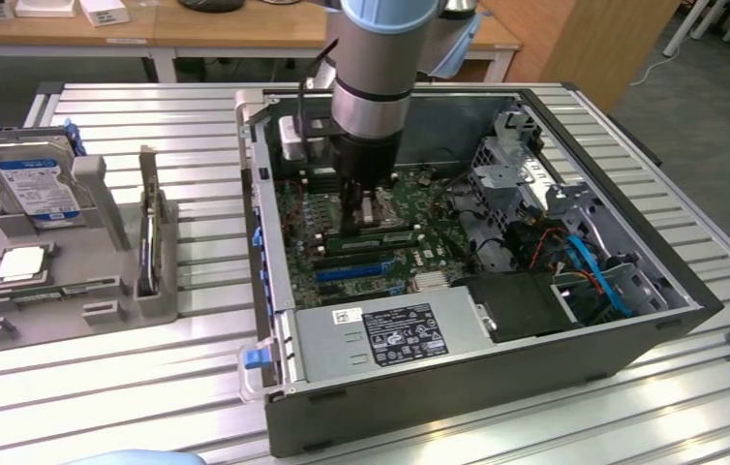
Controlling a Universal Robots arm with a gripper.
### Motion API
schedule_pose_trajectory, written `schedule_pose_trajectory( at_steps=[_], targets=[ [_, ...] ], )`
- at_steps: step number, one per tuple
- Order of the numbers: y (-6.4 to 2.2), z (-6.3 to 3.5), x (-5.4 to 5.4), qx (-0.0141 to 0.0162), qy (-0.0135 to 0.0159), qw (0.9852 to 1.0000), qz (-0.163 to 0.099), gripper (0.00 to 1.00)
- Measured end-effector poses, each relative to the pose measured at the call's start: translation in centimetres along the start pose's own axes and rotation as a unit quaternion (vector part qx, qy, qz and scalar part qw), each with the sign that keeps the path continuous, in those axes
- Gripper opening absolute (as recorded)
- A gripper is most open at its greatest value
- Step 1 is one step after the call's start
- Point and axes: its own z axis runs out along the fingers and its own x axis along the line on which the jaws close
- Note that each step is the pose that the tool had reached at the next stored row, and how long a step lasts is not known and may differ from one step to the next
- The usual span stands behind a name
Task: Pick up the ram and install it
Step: 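Press down the ram until it locks into place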
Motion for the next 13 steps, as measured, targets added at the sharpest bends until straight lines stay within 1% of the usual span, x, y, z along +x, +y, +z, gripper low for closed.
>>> schedule_pose_trajectory(
  at_steps=[7,13],
  targets=[
    [0.81,0.00,0.06,0.0000,0.0000,1.0000,0.000,0.10],
    [1.01,0.11,0.07,0.0007,0.0006,1.0000,0.000,0.10]
  ],
)
